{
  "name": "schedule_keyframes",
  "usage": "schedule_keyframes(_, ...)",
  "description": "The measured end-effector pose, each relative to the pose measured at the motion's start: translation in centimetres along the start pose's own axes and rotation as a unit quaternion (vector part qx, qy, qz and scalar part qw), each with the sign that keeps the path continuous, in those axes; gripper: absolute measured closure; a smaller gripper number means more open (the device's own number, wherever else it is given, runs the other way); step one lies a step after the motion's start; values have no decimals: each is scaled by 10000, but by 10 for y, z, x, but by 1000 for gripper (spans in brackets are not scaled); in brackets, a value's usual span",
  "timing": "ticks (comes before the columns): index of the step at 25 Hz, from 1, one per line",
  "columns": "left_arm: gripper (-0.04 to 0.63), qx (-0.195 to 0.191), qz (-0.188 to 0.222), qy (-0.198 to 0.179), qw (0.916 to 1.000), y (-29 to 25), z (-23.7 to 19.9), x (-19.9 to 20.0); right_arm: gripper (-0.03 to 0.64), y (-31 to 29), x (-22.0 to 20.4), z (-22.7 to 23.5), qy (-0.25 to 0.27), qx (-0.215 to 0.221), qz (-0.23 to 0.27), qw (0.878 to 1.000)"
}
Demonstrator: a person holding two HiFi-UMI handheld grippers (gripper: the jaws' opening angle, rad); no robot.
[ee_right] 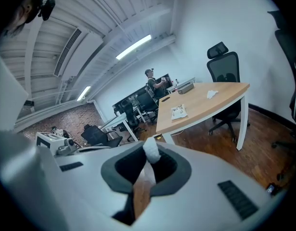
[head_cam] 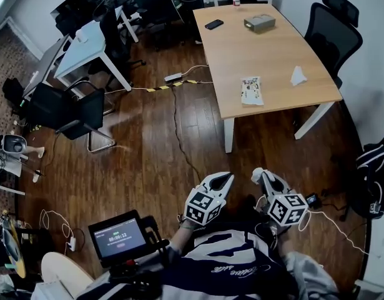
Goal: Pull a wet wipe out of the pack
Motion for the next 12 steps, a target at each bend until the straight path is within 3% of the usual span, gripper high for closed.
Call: schedule_keyframes(12, 592, 128, 125, 53, 9998, -4, -8, 12, 603, -7, 16, -3, 171, 44, -51, 9998)
Point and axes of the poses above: the fingertips, and each gripper's own axes: y backward along the fingers, z to its right, x out of its top, the point moved 9 cm from there along y, backward along the fingers, and after that the axes turned 9 degrees about -y, right-handed, at the moved point
